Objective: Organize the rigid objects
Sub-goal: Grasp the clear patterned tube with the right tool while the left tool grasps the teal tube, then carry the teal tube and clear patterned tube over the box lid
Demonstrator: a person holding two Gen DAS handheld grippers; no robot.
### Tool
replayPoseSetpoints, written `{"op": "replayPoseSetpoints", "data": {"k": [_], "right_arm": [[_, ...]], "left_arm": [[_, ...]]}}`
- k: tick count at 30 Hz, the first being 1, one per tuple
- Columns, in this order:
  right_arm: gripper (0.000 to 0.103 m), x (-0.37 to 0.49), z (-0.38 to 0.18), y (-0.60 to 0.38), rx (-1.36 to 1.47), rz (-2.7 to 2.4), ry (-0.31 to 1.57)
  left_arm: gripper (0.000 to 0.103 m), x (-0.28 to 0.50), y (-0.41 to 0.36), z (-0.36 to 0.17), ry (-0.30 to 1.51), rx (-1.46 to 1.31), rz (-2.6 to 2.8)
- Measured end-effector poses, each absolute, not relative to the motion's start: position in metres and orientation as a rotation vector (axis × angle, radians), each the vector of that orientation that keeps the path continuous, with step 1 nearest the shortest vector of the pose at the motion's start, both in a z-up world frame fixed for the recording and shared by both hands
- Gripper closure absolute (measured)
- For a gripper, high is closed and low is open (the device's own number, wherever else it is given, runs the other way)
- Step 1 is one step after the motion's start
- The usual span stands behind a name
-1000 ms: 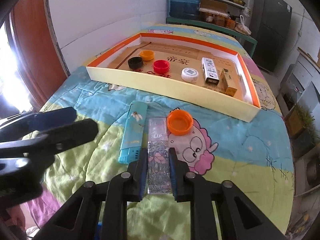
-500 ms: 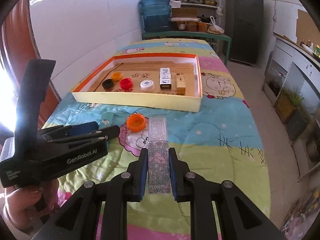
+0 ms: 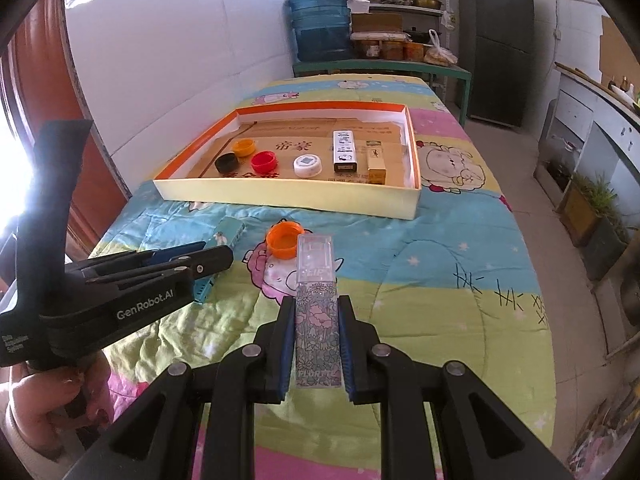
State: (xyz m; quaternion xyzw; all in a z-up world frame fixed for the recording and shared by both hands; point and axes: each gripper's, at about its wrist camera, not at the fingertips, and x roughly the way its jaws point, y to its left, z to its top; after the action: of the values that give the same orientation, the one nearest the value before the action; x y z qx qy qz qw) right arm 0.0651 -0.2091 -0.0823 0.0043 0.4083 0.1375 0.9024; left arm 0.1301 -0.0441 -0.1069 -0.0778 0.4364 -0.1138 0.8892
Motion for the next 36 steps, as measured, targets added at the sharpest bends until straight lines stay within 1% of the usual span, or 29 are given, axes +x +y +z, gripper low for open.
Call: {"op": "replayPoseSetpoints", "data": {"k": [12, 20, 36], "right_arm": [[0.083, 0.067, -0.070, -0.201, -0.004, 0.299, 0.821], [0.083, 0.079, -0.051, -0.190, -0.023, 0.315, 0.778], [0.083, 0.124, -0.022, -0.175, -0.039, 0.338, 0.723]], "left_arm": [[0.079, 0.119, -0.031, -0.070, 0.830, -0.171, -0.245], [0.079, 0.123, -0.017, -0.043, 0.777, -0.160, -0.226], [0.079, 0.173, 0.013, -0.010, 0.713, -0.151, -0.177]]}}
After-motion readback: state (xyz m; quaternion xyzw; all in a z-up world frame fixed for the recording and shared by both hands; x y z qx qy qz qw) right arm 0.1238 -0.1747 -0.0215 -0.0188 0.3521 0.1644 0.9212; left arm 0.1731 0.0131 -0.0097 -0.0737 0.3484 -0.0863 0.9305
